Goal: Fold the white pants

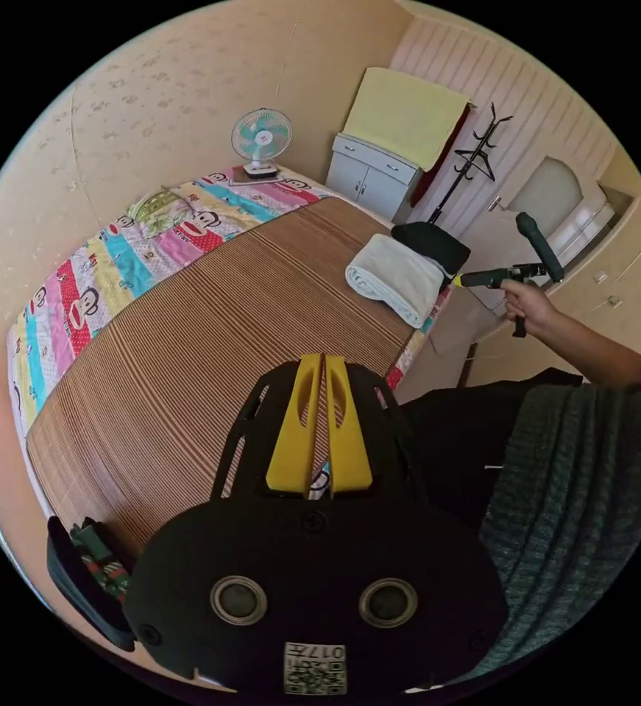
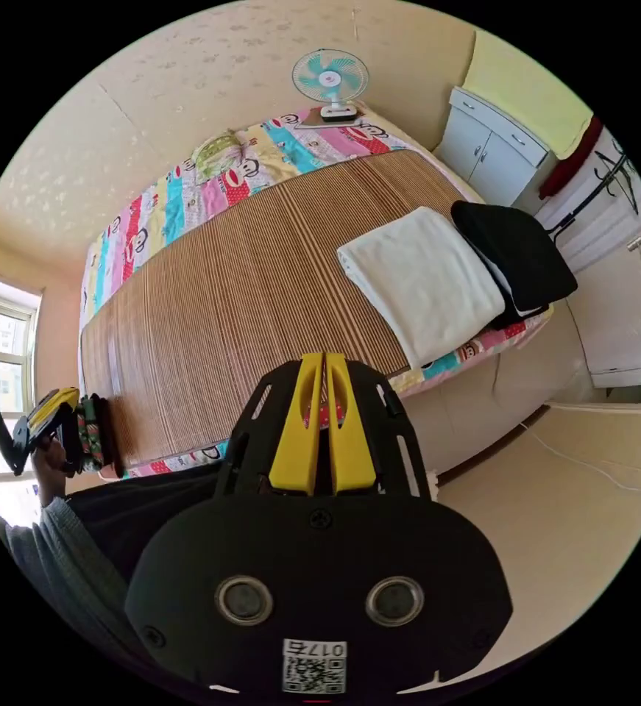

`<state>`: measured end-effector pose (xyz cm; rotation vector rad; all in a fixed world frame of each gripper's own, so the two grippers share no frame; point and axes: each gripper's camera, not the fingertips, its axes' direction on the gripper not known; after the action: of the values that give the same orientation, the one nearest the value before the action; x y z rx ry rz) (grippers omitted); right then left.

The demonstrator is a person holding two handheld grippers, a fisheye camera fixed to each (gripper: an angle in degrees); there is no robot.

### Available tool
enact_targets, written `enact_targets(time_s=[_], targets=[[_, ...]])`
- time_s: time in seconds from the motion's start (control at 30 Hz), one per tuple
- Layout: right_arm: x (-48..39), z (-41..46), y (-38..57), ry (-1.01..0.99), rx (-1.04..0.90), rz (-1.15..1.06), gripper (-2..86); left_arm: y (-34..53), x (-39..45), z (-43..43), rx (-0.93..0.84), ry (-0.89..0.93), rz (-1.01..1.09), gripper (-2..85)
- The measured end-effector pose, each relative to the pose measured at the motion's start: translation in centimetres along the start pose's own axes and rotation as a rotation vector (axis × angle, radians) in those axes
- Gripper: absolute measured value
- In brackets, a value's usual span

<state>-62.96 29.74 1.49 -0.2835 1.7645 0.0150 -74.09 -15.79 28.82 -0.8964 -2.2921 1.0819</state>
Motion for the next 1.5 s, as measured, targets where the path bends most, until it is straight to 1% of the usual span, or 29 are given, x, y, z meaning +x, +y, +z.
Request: enact_targets(time_s=[0.07, 0.17, 0.3, 0.4, 0.47, 0.57, 0.67, 0.73, 0.77, 0.8, 0.83, 0.9, 0.93, 1.0, 1.07, 1.1, 1.13, 1.17, 1.23, 1.3, 1.33, 1.4, 1.43, 1.47, 1.5], targets=[[4.4, 0.2, 0.8, -0.073, 0.037, 0.083, 1.9, -2.3, 1.3, 2.0, 0.035, 0.082, -0.047, -0.2], [11.8, 1.3, 1.8, -0.143, 0.070, 0.233, 4.4, -5.0, 2.1, 5.3, 0.054, 0.157, -0.138, 0.5], [21.9, 5.0, 2.2, -0.299, 0.064, 0.432, 10.0, -8.1, 3.7, 8.8, 0.066, 0.191, -0.193, 3.2], [27.0, 8.1, 1.5, -0.320, 0.034, 0.510, 12.7, -10.2, 5.4, 11.0, 0.109, 0.228, -0.210, 4.5], [29.2, 10.5, 0.5, -0.332, 0.003, 0.540, 13.9, -11.2, 6.7, 12.4, 0.163, 0.267, -0.228, 5.5], [31.4, 14.8, -1.5, -0.354, -0.021, 0.572, 14.2, -12.2, 8.3, 14.6, 0.175, 0.310, -0.224, 6.6], [31.8, 16.8, -3.6, -0.383, 0.003, 0.640, 9.6, -12.5, 8.7, 17.1, 0.111, 0.332, -0.296, 7.1], [30.5, 15.6, -5.0, -0.277, 0.006, 0.681, 6.1, -12.2, 8.7, 17.8, 0.104, 0.334, -0.332, 7.2], [28.9, 13.8, -5.9, -0.238, 0.051, 0.650, 4.5, -11.9, 8.6, 18.0, 0.106, 0.317, -0.354, 7.0], [26.6, 11.2, -6.9, -0.247, 0.152, 0.570, 3.6, -11.8, 8.6, 18.1, 0.109, 0.309, -0.362, 6.9], [25.3, 9.8, -7.4, -0.257, 0.207, 0.515, 3.4, -11.6, 8.5, 18.3, 0.115, 0.299, -0.375, 6.7], [19.4, 5.3, -10.8, -0.320, 0.365, 0.214, 2.7, -11.4, 8.3, 18.7, 0.124, 0.290, -0.400, 6.6], [18.0, 4.8, -11.9, -0.361, 0.378, 0.127, 2.6, -11.3, 8.2, 19.0, 0.136, 0.284, -0.411, 6.6], [13.2, 5.1, -16.5, -0.655, 0.343, -0.219, 2.3, -11.5, 8.3, 19.7, 0.152, 0.268, -0.406, 6.5], [10.5, 6.5, -19.2, -0.815, 0.255, -0.340, 2.2, -12.1, 8.4, 20.7, 0.158, 0.251, -0.414, 6.5], [9.6, 6.8, -19.9, -0.852, 0.234, -0.361, 2.4, -12.2, 8.4, 20.9, 0.167, 0.256, -0.416, 6.5], [9.4, 6.8, -19.8, -0.846, 0.241, -0.366, 2.8, -12.5, 8.6, 20.9, 0.191, 0.270, -0.419, 6.5], [9.6, 6.7, -19.2, -0.794, 0.272, -0.357, 3.5, -12.5, 8.8, 20.8, 0.215, 0.272, -0.422, 6.5], [11.0, 7.7, -17.5, -0.644, 0.297, -0.267, 5.3, -12.3, 9.2, 20.6, 0.232, 0.236, -0.419, 6.5], [15.3, 11.9, -14.5, -0.439, 0.224, -0.049, 7.7, -11.6, 9.4, 20.7, 0.223, 0.186, -0.423, 6.5], [16.7, 13.3, -13.6, -0.405, 0.186, 0.015, 8.1, -11.0, 9.5, 21.0, 0.209, 0.160, -0.432, 6.5], [23.2, 18.8, -9.2, -0.314, 0.040, 0.262, 9.8, -10.1, 9.5, 21.6, 0.191, 0.143, -0.451, 6.7], [24.8, 20.0, -7.9, -0.296, 0.015, 0.318, 10.4, -9.6, 9.5, 22.1, 0.182, 0.144, -0.468, 7.1], [27.7, 22.4, -5.4, -0.279, -0.043, 0.421, 11.5, -9.2, 9.6, 22.7, 0.176, 0.150, -0.485, 7.8], [29.9, 24.6, -3.4, -0.317, -0.094, 0.482, 12.0, -9.1, 9.6, 23.1, 0.173, 0.153, -0.492, 8.1]])
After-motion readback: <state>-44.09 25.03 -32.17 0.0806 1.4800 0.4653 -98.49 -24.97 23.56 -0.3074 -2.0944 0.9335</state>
